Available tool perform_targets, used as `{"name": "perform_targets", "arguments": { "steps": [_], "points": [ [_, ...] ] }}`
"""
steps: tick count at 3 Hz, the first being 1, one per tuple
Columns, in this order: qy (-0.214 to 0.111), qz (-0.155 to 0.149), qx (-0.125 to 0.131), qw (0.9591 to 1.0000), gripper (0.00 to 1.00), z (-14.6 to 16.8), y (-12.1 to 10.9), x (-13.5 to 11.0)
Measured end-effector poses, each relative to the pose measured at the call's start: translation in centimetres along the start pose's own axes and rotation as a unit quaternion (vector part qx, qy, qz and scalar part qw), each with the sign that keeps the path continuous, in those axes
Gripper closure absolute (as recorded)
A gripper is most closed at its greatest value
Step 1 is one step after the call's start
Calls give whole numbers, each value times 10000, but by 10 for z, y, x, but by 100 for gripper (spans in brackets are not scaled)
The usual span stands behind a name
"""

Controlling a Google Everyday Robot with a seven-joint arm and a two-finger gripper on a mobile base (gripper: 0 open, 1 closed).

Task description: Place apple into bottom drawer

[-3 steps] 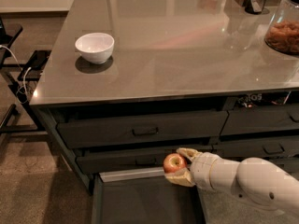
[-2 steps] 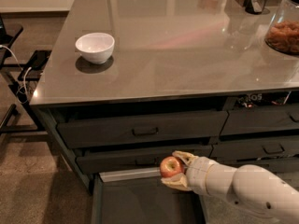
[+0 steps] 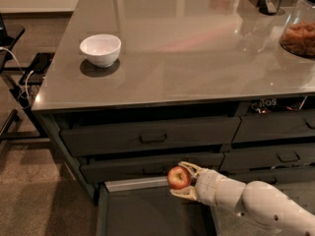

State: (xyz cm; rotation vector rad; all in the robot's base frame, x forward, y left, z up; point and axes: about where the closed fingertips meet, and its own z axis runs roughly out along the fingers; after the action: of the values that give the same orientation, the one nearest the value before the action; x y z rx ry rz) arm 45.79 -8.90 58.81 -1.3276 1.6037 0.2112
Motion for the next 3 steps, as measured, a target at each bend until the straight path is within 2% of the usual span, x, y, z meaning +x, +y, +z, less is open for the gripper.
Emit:
{"name": "perform_targets", "arguments": {
  "steps": [1,2,3],
  "points": [
    [-62,-99,-316,9994,100,27,14,35],
    [176,-56,-758,9970,100,53,31,70],
    [529,71,-1003,9935,100,74,41,108]
  ]
}}
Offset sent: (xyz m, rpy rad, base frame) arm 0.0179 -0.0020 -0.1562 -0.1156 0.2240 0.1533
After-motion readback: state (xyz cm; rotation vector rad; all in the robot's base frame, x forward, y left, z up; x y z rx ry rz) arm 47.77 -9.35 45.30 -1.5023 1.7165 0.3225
